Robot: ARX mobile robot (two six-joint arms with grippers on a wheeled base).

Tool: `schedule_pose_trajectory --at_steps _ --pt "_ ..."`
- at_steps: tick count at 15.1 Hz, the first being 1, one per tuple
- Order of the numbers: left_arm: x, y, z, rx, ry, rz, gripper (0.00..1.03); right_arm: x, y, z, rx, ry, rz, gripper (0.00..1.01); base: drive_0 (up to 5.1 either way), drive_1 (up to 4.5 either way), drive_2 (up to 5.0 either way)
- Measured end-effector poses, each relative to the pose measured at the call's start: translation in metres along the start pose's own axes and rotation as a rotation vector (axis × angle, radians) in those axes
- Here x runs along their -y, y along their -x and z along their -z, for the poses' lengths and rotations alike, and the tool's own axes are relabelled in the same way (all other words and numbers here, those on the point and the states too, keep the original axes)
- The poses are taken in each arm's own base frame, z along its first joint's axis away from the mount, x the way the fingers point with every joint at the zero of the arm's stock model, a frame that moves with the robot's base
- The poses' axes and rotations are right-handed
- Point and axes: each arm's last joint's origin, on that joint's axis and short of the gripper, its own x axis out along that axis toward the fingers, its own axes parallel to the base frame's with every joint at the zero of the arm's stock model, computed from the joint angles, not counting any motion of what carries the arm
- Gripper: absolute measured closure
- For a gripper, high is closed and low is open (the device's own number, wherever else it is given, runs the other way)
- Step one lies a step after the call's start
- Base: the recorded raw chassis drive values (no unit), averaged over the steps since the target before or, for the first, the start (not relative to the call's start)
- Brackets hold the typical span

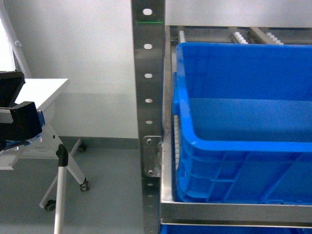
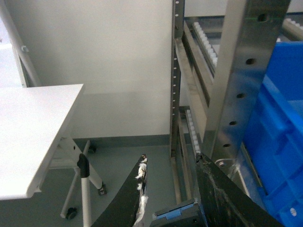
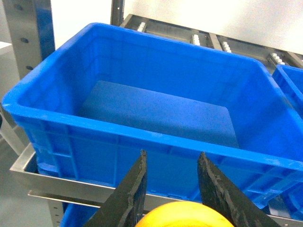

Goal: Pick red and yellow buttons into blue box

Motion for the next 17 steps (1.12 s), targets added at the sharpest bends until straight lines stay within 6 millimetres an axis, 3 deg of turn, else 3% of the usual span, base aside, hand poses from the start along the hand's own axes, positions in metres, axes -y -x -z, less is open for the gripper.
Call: schedule_pose_trajectory --at_steps 17 --pt "0.0 -0.0001 0.0002 -0.001 0.0 0.0 0.76 0.0 0.0 0.0 0.0 0.0 0.0 0.72 4.9 -3.17 -1.6"
